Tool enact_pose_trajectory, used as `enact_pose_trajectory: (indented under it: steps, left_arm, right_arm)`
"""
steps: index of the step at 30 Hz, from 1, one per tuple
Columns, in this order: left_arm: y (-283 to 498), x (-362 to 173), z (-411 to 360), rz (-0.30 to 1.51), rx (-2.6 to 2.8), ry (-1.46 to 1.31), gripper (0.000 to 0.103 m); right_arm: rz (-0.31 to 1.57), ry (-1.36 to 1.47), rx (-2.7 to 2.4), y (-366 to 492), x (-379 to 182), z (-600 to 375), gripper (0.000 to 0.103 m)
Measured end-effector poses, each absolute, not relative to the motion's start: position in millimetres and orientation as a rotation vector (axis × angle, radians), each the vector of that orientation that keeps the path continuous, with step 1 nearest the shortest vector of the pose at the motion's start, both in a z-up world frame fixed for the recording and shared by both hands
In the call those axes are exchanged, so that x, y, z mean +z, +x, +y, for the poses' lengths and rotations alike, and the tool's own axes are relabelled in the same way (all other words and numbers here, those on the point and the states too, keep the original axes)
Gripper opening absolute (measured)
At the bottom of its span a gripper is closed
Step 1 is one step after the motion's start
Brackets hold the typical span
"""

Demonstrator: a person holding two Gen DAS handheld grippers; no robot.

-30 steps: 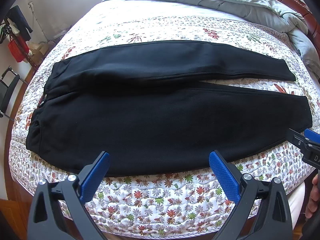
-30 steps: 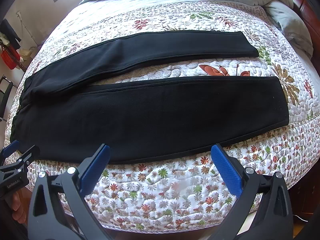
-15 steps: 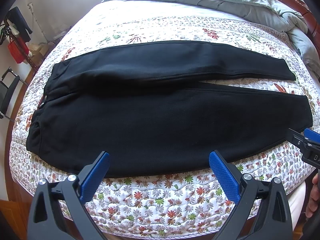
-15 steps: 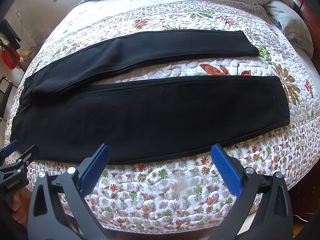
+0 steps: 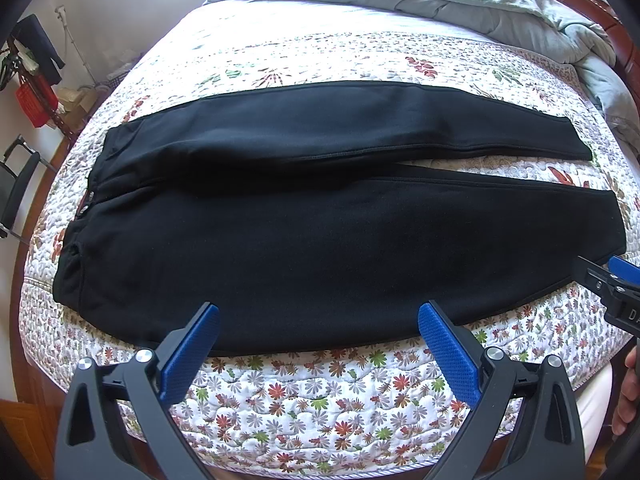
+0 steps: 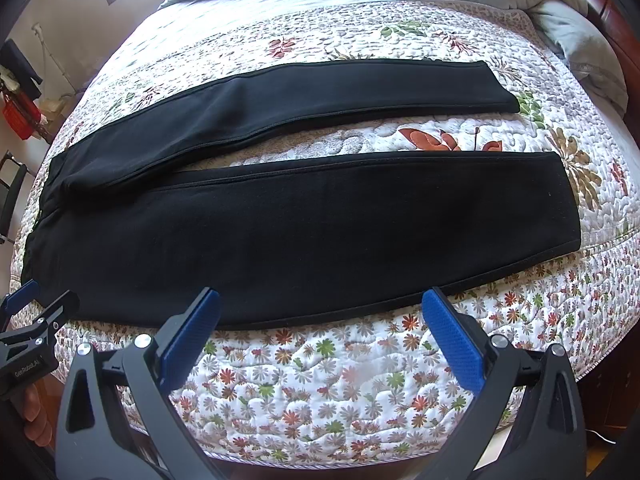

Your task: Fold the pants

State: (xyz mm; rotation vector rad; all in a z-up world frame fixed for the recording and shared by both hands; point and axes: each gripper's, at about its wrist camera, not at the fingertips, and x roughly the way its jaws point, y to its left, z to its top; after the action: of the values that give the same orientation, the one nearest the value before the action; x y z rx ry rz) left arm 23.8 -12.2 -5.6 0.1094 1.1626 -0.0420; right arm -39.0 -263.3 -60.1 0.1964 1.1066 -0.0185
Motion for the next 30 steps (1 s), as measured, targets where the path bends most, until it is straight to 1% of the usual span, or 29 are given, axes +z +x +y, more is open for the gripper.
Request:
enact_pose_trajectory:
  steps: [10, 17, 19, 20, 22, 24, 28, 29, 30]
  left_arm:
    - [25, -6, -13, 1.165, -0.042, 0.114, 0.099]
    - [35, -14, -19, 1.185, -0.044, 0.115, 0.099]
    - [45, -19, -22, 1.209, -0.049, 0.102, 0.099]
    - [51, -20, -24, 1.218, -0.059, 0.094, 0.099]
    - [67, -21, -32, 1.224, -0.09, 0.1, 0.099]
    - [86, -18, -44, 1.21, -0.119, 0.123, 0.099]
    - [144, -9, -78, 1.185, -0.242, 0.123, 0.099]
    - [159, -8, -86, 1.181, -0.263, 0.115, 0.099]
    - [178, -7, -97, 1.172, -0.292, 0.112, 0.099]
  right_arm:
    - [1.115, 0.193, -0.016, -38, -62, -263, 0.1]
    - [1.101, 0.258, 0.033, -30, -66, -275, 0.1]
    - [1.105, 0.231, 0.022, -21, -65, -284, 0.1]
    - [1.111, 0.175, -0.001, -16, -64, -290, 0.1]
    - [1.09, 0.101, -0.033, 2, -55, -310, 0.1]
    - [1.072, 0.114, -0.032, 25, -47, -340, 0.1]
    - [1.123, 0.185, -0.005, 97, -47, -419, 0.1]
    - [1.11, 0.192, -0.001, 112, -42, -433, 0.1]
    - [1.137, 0.199, -0.003, 131, -51, -452, 0.1]
